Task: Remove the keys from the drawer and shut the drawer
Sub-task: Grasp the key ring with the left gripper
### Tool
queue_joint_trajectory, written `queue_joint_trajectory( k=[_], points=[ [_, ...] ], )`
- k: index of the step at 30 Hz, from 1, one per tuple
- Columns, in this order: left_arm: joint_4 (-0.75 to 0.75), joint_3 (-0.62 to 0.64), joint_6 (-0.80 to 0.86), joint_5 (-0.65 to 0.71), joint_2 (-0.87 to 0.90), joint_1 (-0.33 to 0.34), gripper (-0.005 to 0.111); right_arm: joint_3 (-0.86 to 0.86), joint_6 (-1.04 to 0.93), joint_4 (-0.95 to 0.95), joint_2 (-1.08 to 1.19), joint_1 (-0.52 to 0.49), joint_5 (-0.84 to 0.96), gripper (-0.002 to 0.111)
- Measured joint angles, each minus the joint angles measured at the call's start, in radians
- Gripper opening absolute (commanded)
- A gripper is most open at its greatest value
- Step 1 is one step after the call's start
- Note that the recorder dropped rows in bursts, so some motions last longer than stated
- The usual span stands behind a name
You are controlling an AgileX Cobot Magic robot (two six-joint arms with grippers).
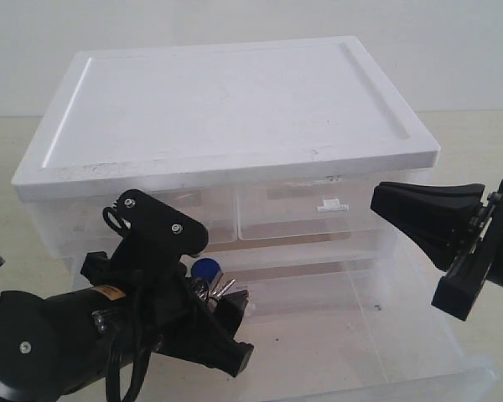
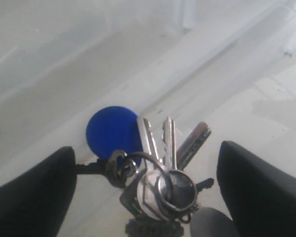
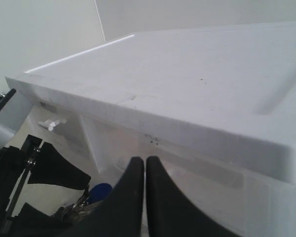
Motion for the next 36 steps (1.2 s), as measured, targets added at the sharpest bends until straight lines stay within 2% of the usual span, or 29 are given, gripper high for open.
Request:
queue_joint_trajectory(
  k=[2, 3, 8, 10, 11, 18, 32, 36],
  points=[
    [0.0, 0.0, 0.0, -0.002, 0.0, -0.002, 0.07, 0.0, 0.0, 0.0, 0.0, 0.0, 0.0, 0.0],
    [0.0, 0.0, 0.0, -0.002, 0.0, -0.002, 0.06, 0.0, 0.0, 0.0, 0.0, 0.0, 0.0, 0.0],
    [0.016, -0.002, 0.01, -0.007, 0.008, -0.002, 0.033, 0.0, 0.002, -0.002, 0.0, 0.0, 0.0, 0.0],
    [0.021, -0.002, 0.029, -0.009, 0.008, -0.002, 0.017, 0.0, 0.002, -0.002, 0.0, 0.0, 0.0, 0.0],
    [0.023, -0.002, 0.04, -0.009, 0.008, -0.002, 0.005, 0.0, 0.002, -0.002, 0.0, 0.0, 0.0, 0.0],
    [0.035, -0.002, 0.148, -0.006, 0.007, -0.002, 0.004, 0.0, 0.002, -0.002, 0.0, 0.0, 0.0, 0.0],
    [0.043, 0.004, 0.241, 0.151, -0.218, -0.002, 0.004, 0.0, 0.002, -0.002, 0.0, 0.0, 0.0, 0.0],
    [0.043, 0.004, 0.314, 0.252, -0.256, -0.002, 0.004, 0.0, 0.002, -0.002, 0.0, 0.0, 0.0, 0.0]
  ],
)
